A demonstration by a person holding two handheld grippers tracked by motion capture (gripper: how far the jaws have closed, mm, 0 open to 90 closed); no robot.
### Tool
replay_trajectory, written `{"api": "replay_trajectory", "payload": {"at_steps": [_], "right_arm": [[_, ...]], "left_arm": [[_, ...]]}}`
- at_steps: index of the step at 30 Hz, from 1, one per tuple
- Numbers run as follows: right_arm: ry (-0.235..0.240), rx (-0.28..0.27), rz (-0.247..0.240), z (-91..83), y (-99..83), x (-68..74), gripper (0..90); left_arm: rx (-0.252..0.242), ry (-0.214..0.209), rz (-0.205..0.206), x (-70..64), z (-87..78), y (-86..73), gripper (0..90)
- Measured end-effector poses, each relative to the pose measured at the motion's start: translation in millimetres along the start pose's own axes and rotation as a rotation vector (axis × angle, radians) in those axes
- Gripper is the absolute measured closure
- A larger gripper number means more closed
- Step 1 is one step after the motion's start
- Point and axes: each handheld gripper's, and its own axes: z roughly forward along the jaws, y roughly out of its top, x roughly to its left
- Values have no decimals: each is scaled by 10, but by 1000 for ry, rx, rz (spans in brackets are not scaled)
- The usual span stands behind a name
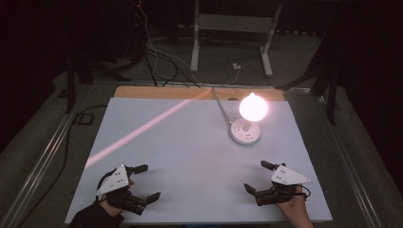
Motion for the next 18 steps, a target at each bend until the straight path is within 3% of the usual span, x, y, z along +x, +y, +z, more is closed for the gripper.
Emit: {"api": "replay_trajectory", "payload": {"at_steps": [4, 14, 18], "right_arm": [[31, 11, -4, 17, -5, 29, 0], [17, 16, -7, 48, -61, 4, 0], [17, -27, -2, 43, -83, 10, 0]], "left_arm": [[-1, 4, -2, 6, -1, 0, 6], [1, 7, 2, 18, 17, 7, 6], [9, 9, 15, -5, 8, 0, 5]]}}
